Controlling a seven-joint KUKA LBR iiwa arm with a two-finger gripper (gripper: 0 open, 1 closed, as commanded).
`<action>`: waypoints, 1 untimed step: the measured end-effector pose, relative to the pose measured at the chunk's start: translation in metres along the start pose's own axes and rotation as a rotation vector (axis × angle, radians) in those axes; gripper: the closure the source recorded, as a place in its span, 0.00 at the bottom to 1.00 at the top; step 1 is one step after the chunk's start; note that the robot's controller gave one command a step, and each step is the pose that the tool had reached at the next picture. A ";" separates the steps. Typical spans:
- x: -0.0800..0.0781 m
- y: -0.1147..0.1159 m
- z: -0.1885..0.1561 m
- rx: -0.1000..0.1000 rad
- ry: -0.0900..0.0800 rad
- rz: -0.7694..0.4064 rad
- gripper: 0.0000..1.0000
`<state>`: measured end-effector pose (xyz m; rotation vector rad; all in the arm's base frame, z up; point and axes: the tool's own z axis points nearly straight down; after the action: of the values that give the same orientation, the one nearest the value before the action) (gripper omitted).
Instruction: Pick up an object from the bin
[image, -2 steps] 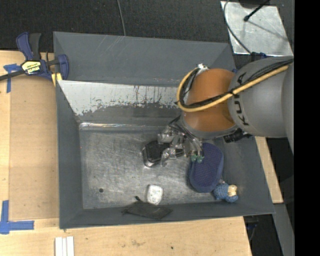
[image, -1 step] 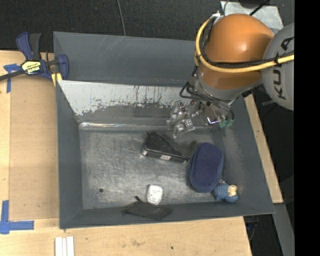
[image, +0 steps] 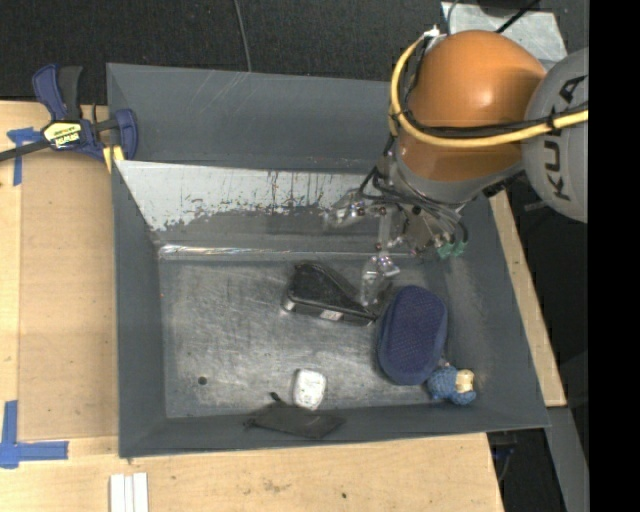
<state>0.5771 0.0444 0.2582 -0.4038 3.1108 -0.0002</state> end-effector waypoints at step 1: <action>-0.027 -0.015 0.129 -0.002 0.007 -0.151 0.00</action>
Offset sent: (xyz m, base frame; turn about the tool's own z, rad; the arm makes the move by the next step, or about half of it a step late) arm 0.0313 -0.0073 -0.1248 -0.1518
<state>0.6081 0.0364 0.1293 -0.6386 3.0786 0.0006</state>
